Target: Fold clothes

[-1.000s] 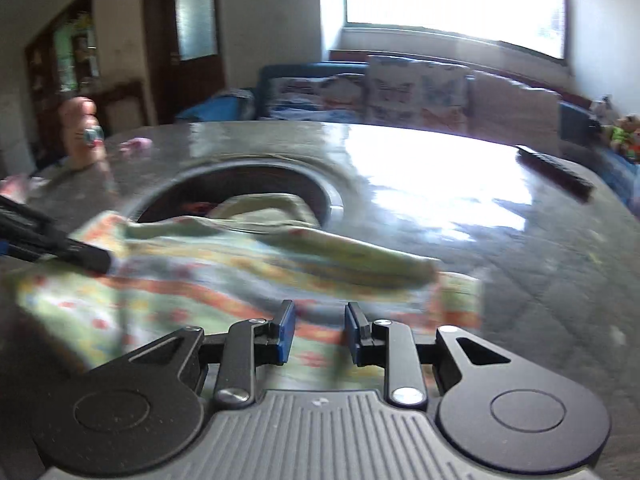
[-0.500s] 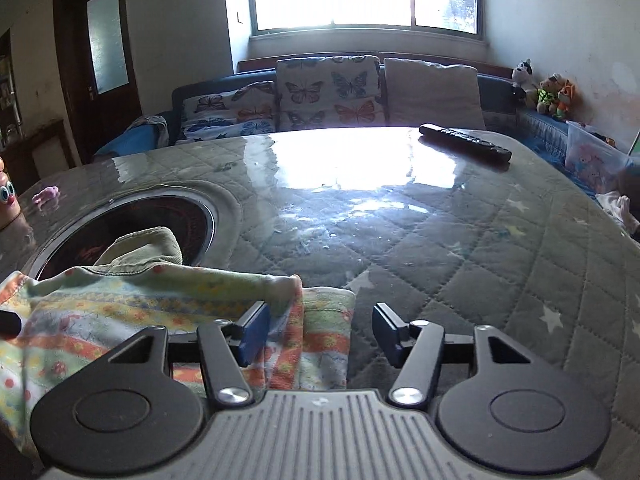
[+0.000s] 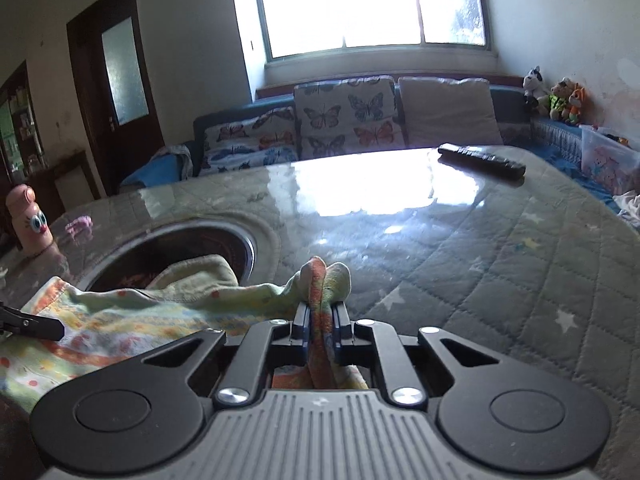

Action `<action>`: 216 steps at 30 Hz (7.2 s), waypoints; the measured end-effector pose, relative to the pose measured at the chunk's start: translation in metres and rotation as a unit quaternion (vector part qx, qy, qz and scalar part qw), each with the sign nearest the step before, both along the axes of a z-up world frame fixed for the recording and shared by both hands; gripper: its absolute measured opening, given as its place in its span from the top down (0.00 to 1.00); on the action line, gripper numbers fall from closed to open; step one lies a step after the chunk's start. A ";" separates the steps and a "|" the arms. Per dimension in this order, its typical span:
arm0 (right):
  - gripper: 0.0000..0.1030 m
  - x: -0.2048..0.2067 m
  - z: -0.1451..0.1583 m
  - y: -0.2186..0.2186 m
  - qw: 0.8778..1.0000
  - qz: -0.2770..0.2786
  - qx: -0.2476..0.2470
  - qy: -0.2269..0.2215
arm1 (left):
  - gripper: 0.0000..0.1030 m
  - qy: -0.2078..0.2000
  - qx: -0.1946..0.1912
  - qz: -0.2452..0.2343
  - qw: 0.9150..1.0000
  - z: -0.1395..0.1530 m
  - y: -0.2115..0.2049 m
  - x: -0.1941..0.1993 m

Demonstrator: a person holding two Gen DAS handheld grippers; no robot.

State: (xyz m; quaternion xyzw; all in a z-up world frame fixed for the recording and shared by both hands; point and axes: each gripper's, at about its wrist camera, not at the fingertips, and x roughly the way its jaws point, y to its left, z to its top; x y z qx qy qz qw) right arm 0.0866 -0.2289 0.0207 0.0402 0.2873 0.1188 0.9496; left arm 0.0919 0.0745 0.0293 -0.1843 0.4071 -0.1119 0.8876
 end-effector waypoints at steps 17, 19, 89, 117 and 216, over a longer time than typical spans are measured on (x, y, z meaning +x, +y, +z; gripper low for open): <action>0.91 -0.015 0.032 -0.105 0.991 -0.120 -0.040 -0.045 | 0.92 -0.040 0.033 -0.123 0.991 0.022 -0.141 0.050; 0.91 -0.015 0.033 -0.120 0.989 -0.135 -0.046 -0.047 | 0.92 -0.039 0.035 -0.134 0.990 0.021 -0.154 0.055; 0.61 -0.071 -0.019 -0.075 0.998 -0.021 -0.058 0.024 | 0.81 -0.069 0.099 -0.267 0.956 -0.017 -0.237 0.011; 0.43 -0.077 -0.024 -0.151 0.986 -0.164 -0.010 0.027 | 0.69 -0.063 0.085 -0.227 0.968 -0.013 -0.197 -0.007; 0.00 -0.127 -0.025 -0.049 0.987 -0.136 -0.077 0.045 | 0.00 -0.069 0.143 -0.157 0.975 -0.015 -0.160 -0.067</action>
